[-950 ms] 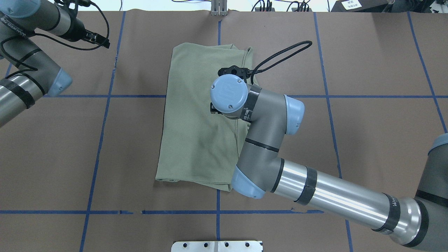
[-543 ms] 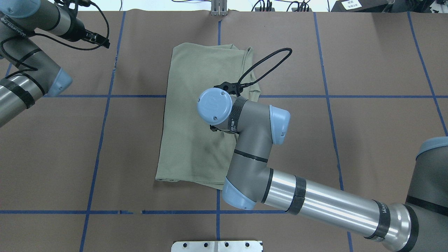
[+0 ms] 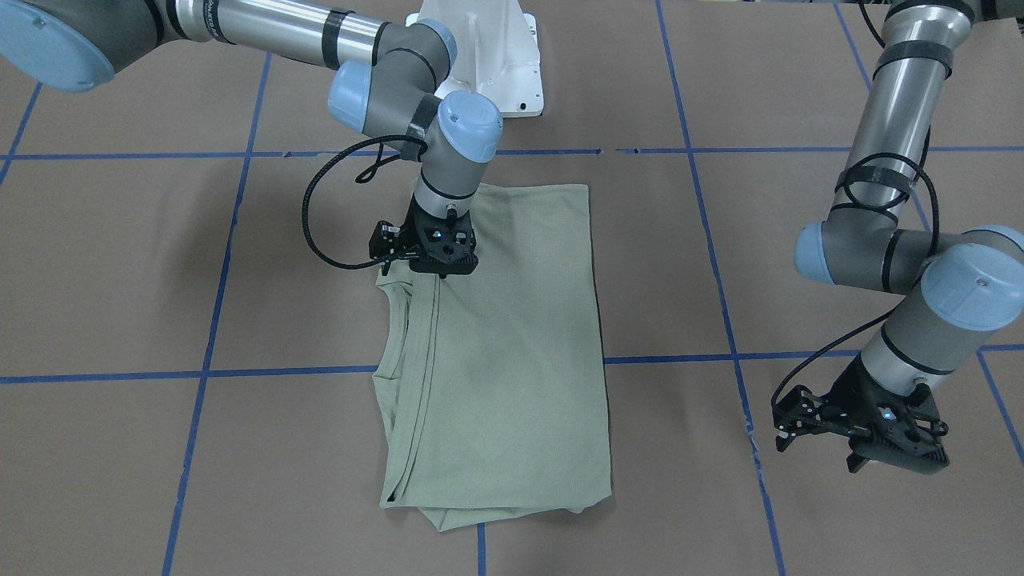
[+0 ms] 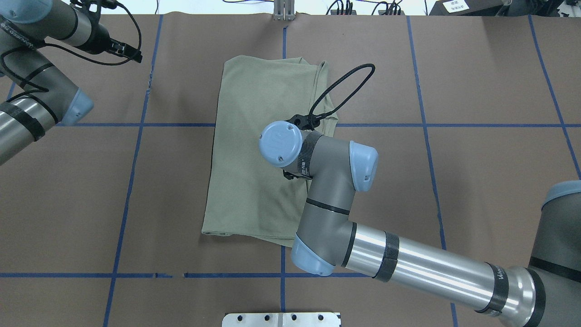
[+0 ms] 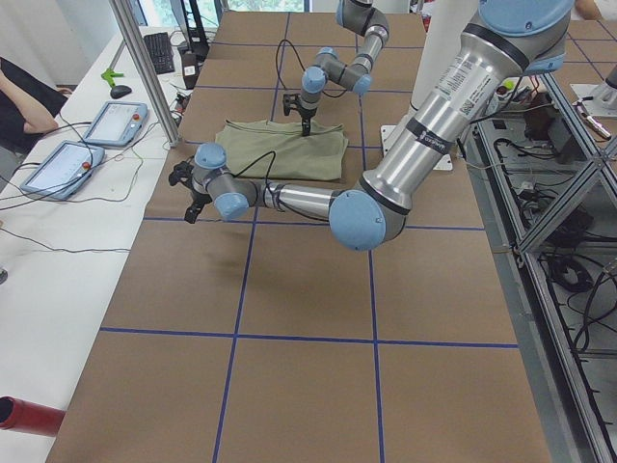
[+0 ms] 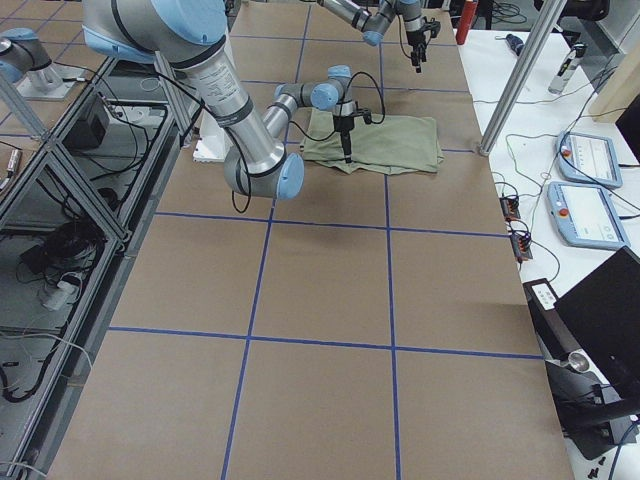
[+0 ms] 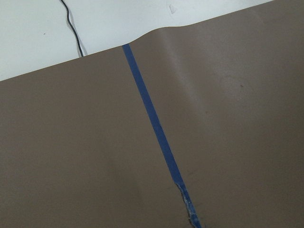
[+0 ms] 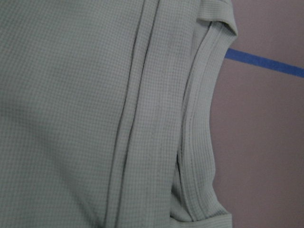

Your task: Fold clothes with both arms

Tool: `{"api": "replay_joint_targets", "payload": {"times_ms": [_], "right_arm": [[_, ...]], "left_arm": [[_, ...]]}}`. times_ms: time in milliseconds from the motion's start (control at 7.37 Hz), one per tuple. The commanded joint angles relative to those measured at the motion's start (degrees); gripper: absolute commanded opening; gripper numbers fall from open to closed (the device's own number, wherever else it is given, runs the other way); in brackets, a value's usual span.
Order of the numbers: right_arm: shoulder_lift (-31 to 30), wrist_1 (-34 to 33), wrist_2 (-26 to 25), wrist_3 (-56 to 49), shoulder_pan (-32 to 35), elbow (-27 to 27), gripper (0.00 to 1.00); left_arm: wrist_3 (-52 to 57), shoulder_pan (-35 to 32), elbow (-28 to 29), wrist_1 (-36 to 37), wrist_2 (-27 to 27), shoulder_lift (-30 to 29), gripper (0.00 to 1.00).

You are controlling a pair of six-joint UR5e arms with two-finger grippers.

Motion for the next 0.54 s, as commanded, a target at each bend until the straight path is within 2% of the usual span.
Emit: {"api": "replay_joint_targets", "payload": {"times_ms": [0,136,407], "right_arm": [[-0.6,-4.6,-0.3,-4.3,0.3,0.9,1.00],[-1.2,-8.8,-0.3,-7.2,1.3,2.6,1.00],[-11.0,-9.8,-1.7,-9.1,1.3,11.3,1.00]], "left_arm": [[0.0,0.0,0.0,0.0,0.0,0.1,1.00],[0.0,0.0,0.0,0.0,0.0,0.0,1.00],[0.0,0.0,0.0,0.0,0.0,0.0,1.00]]}}
